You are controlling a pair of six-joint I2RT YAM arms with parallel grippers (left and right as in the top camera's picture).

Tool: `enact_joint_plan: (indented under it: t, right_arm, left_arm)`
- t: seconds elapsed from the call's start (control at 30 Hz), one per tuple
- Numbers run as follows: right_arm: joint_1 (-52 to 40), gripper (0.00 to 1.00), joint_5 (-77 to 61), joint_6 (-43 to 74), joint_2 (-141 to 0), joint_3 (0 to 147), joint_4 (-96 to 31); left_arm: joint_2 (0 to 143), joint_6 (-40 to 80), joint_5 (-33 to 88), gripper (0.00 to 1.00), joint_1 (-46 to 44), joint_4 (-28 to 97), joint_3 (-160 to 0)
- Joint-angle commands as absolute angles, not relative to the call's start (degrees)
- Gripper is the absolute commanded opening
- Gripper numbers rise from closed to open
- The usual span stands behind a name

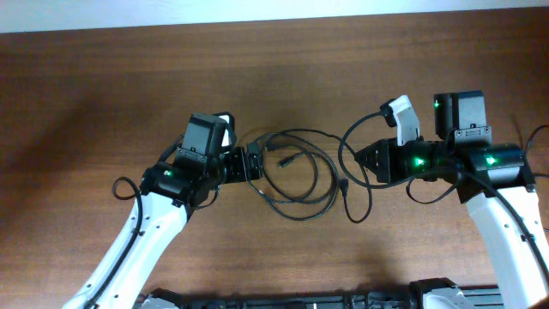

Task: Untangle cables

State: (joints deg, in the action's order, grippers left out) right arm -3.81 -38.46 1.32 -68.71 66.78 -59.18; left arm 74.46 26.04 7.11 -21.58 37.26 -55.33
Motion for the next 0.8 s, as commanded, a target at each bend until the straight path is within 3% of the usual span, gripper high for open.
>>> enact_joint_plan:
  t: [0.0,0.4,0.77]
  right_arm:
    - [-4.12,0.04,-38.54,1.10,-67.85,67.53,-59.99]
    - [-4.10,0.04,-35.27,0.95,-67.85,67.53,-60.40]
    - [-4.08,0.04,-27.44,17.50,-67.85,67.53,-47.88]
  left_arm:
    - [73.80,26.11,7.73,0.99,-21.21,37.21,-55.22]
    - [73.80,26.11,7.73,0.99,-21.21,37.21,-55.22]
    - [73.80,26.11,7.73,0.99,-21.21,37.21,-55.24]
